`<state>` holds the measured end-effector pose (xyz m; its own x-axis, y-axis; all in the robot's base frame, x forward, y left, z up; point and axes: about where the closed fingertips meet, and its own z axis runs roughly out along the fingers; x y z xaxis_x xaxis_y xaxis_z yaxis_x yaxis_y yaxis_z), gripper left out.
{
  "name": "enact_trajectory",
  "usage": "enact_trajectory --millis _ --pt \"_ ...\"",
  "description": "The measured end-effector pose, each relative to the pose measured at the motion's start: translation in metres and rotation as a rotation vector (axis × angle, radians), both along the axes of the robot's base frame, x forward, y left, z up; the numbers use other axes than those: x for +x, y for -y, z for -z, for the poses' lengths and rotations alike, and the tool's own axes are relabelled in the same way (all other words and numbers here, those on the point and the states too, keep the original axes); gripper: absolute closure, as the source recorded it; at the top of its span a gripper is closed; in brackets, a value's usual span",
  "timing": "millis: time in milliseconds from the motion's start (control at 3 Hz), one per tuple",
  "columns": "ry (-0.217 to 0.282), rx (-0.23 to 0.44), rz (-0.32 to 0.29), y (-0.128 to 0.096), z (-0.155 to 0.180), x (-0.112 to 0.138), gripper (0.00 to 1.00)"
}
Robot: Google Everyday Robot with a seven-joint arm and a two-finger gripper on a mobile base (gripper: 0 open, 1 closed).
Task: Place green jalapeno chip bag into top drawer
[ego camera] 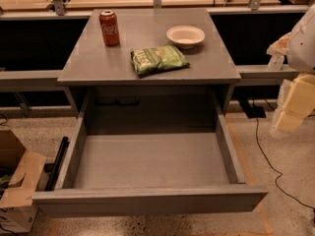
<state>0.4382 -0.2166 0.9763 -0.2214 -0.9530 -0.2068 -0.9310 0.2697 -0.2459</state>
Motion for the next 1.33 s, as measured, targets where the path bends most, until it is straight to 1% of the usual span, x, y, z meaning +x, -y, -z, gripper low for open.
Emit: enact_trajectory --millis 333,667,1000,1333 --pt "0.000 0.000 0.000 0.000 0.000 0.000 0.00" --pt "0.034 0.105 0.002 -0.004 0.007 0.023 0.00" --pt "0.130 0.309 0.025 -0.015 0.017 0.082 0.00" --pt "0.129 0.307 0.024 -0.015 0.016 0.081 0.00"
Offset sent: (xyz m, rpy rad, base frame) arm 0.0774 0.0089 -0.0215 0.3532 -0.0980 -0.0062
